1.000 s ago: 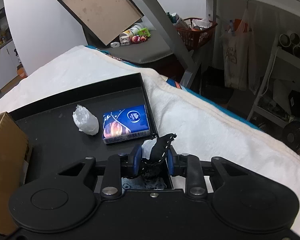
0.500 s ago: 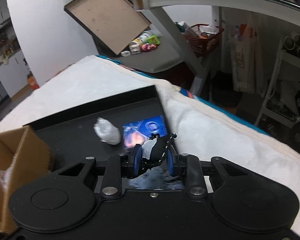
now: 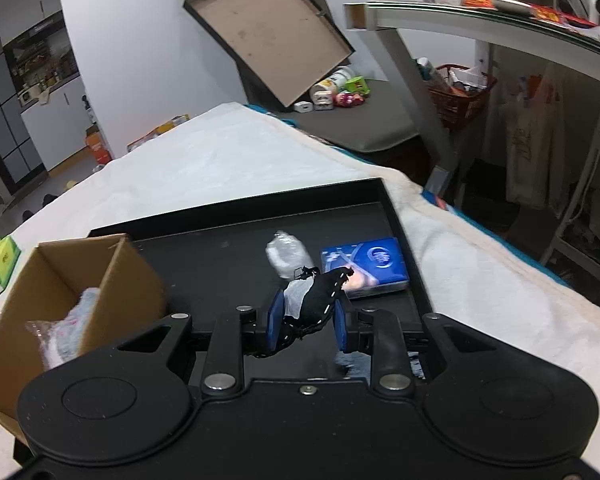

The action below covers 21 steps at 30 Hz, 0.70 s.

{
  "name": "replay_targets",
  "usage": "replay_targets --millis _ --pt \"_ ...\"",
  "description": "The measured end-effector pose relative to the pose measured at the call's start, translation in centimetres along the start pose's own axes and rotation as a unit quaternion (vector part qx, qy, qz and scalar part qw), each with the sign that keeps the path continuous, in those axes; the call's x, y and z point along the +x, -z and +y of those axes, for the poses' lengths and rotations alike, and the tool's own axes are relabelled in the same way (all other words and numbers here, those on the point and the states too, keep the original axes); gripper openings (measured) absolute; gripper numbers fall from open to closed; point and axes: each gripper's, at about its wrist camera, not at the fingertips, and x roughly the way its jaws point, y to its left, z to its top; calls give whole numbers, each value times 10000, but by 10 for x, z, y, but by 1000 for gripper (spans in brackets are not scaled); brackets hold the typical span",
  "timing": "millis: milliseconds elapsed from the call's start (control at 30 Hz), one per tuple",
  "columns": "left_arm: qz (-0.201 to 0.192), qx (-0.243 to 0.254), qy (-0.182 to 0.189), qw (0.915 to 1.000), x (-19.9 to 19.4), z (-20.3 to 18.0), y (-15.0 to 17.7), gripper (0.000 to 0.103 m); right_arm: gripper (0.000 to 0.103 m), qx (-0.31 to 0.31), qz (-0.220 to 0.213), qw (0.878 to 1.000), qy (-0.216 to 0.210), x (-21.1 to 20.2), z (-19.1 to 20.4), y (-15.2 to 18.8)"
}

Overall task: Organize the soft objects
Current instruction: 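Close the right tool on the black lace item and lift it, then carry the black lace item with the right tool over the box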

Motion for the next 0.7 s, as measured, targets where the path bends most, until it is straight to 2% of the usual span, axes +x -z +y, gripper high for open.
replay_targets --millis 433,700 --pt "-58 -206 202 9996 1 27 2 82 26 -284 -178 9991 -274 -12 50 -15" --pt "-34 -281 513 9983 3 40 8 79 27 -431 -275 9979 -390 -20 80 -21"
